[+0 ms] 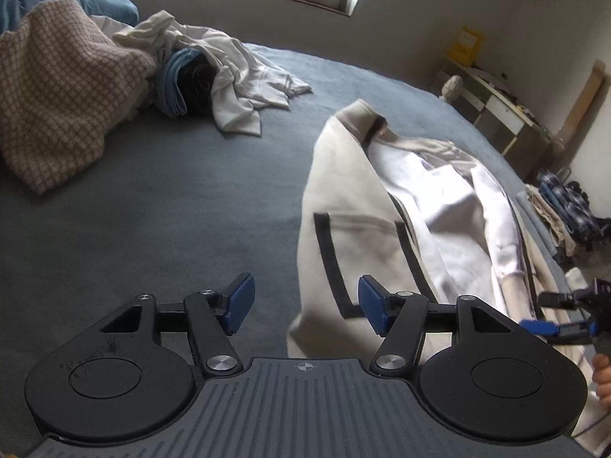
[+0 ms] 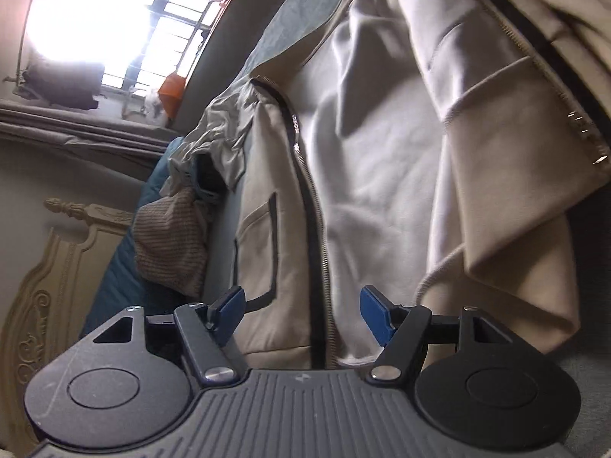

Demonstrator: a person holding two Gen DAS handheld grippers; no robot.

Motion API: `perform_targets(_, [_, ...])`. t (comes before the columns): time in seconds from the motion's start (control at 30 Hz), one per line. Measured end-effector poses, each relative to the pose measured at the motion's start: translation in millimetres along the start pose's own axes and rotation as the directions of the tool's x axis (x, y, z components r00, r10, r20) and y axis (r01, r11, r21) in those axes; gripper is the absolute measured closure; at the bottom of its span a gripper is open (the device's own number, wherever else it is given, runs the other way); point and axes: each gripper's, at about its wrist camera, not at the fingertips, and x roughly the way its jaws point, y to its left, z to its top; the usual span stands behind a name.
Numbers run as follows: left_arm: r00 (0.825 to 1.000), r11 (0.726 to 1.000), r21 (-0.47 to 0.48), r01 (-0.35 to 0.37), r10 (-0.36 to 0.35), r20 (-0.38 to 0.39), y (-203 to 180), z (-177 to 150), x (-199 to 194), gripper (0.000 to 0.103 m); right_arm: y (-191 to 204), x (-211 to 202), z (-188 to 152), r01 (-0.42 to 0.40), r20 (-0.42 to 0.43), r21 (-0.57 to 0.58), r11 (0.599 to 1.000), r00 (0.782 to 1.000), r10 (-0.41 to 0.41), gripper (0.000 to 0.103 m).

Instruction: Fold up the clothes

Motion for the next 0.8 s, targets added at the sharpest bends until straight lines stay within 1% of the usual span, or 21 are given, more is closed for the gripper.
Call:
perform_targets(0.07, [1.0,1.0,0.014,0.016,-0.016,-0.016,-6,-10,4,0.043,-8,-28,3,0.073,0.09,-0.01,0.997,0.993,-0.072,0.034])
perform_targets(0.1, [1.0,1.0,0.021,0.022,-0.022,-0.019,-10,-14,7,0.043,-14,-45,6,0.108,0.139,-0.006,0.994,0.984,-0.106,0.034])
perform_targets(0.17, [0.999,0.999,0.023,0.033,-0.033,-0.017,-15,-17,13,0.043,-29,-79,10,0.16,0.229,0.039,0.986,0.959,-0.165,0.033])
perform_targets(0.23, [0.998,0.999,0.013,0.053,-0.053,-0.016,-20,-17,18,0.043,-47,-111,13,0.198,0.315,0.112,0.974,0.923,-0.223,0.031])
perform_targets(0.27, [0.998,0.998,0.012,0.063,-0.063,-0.013,-22,-16,20,0.043,-56,-124,13,0.207,0.345,0.146,0.967,0.906,-0.246,0.029])
perform_targets(0.3, [0.997,0.997,0.01,0.073,-0.073,-0.009,-25,-16,21,0.043,-65,-134,13,0.213,0.358,0.185,0.959,0.895,-0.267,0.028])
perform_targets(0.33, [0.997,0.997,0.017,0.082,-0.082,-0.004,-28,-15,23,0.043,-74,-140,14,0.213,0.359,0.225,0.951,0.889,-0.285,0.028])
perform_targets(0.4, [0.995,0.995,0.036,0.096,-0.096,0.007,-36,-14,25,0.043,-89,-145,13,0.199,0.36,0.288,0.937,0.884,-0.298,0.028])
perform_targets(0.43, [0.995,0.994,0.044,0.101,-0.102,0.012,-40,-14,26,0.043,-95,-144,12,0.178,0.358,0.317,0.932,0.887,-0.291,0.028])
perform_targets(0.47, [0.994,0.993,0.053,0.109,-0.11,0.016,-43,-14,28,0.043,-102,-140,12,0.131,0.349,0.35,0.927,0.901,-0.259,0.028])
perform_targets(0.5, [0.993,0.991,0.06,0.12,-0.121,0.016,-46,-14,31,0.043,-110,-133,10,0.059,0.338,0.393,0.918,0.919,-0.204,0.027])
perform_targets(0.53, [0.992,0.99,0.062,0.126,-0.127,0.014,-48,-14,33,0.043,-119,-124,9,-0.02,0.329,0.44,0.898,0.934,-0.14,0.026])
perform_targets(0.57, [0.991,0.989,0.063,0.131,-0.132,0.012,-50,-14,35,0.043,-125,-114,8,-0.079,0.321,0.481,0.873,0.943,-0.091,0.025])
perform_targets(0.6, [0.99,0.988,0.062,0.14,-0.14,0.008,-51,-14,37,0.043,-130,-104,8,-0.102,0.311,0.509,0.855,0.948,-0.072,0.025])
perform_targets(0.63, [0.989,0.987,0.061,0.149,-0.149,0.005,-52,-14,39,0.043,-132,-94,10,-0.087,0.298,0.522,0.848,0.951,-0.086,0.025])
perform_targets(0.7, [0.986,0.985,0.061,0.164,-0.165,-0.001,-53,-15,42,0.043,-133,-78,18,-0.014,0.282,0.521,0.853,0.946,-0.157,0.025])
perform_targets(0.77, [0.986,0.984,0.064,0.166,-0.166,-0.002,-53,-17,44,0.043,-139,-69,26,0.04,0.296,0.53,0.847,0.927,-0.229,0.025])
perform_targets(0.8, [0.986,0.985,0.062,0.164,-0.164,-0.004,-53,-17,45,0.043,-143,-68,29,0.047,0.317,0.545,0.837,0.913,-0.257,0.026])
